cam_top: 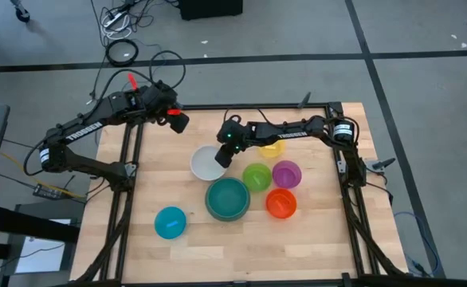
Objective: Nest bowls inside each other
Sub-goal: Stack the white bowl on top of the blue bowl
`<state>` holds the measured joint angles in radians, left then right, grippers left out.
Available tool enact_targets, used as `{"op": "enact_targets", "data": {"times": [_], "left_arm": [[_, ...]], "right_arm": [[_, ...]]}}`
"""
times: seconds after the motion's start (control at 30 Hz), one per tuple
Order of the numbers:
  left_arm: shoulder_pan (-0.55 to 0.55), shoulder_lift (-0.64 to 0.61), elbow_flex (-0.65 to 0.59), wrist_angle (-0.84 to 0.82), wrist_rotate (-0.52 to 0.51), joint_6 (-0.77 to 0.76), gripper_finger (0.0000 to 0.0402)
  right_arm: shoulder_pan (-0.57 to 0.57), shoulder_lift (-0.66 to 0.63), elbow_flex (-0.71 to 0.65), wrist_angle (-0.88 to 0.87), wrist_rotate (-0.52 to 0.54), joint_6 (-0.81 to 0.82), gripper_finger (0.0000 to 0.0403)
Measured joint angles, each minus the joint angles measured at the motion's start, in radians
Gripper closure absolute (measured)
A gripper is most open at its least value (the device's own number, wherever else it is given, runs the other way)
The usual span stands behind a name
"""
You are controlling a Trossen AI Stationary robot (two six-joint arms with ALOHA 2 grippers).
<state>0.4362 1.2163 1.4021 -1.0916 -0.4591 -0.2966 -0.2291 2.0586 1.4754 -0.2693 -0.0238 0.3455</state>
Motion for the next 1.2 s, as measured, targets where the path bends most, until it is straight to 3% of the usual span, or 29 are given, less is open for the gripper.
{"op": "enact_targets", "data": {"times": [0.1,0.23,0.37,0.5,0.6,0.73,0.87,1.0,1.2], "left_arm": [[0.000,0.000,0.000,0.000,0.000,0.000,0.0257],[0.000,0.000,0.000,0.000,0.000,0.000,0.0257],[0.000,0.000,0.000,-0.004,0.000,0.000,0.0257],[0.000,0.000,0.000,-0.006,0.000,0.000,0.0257],[0.000,0.000,0.000,-0.004,0.000,0.000,0.0257],[0.000,0.000,0.000,0.007,0.000,0.000,0.0257],[0.000,0.000,0.000,0.028,0.000,0.000,0.0257],[0.000,0.000,0.000,0.026,0.000,0.000,0.0257],[0.000,0.001,0.000,0.023,0.000,0.000,0.0257]], "right_arm": [[-0.001,0.000,0.000,0.004,0.004,-0.018,0.0393],[-0.021,-0.010,0.000,0.024,0.019,-0.051,0.0399],[-0.068,-0.121,0.000,0.027,0.015,-0.068,0.0400],[-0.075,-0.280,0.003,-0.069,-0.100,-0.076,0.0401],[0.004,-0.364,0.003,-0.241,-0.158,-0.078,0.0401],[0.168,-0.385,-0.002,-0.402,-0.077,-0.071,0.0402],[0.296,-0.368,-0.030,-0.387,0.066,-0.028,0.0402],[0.349,-0.355,-0.059,-0.369,0.185,0.021,0.0398],[0.359,-0.348,-0.063,-0.317,0.186,0.045,0.0328]]}}
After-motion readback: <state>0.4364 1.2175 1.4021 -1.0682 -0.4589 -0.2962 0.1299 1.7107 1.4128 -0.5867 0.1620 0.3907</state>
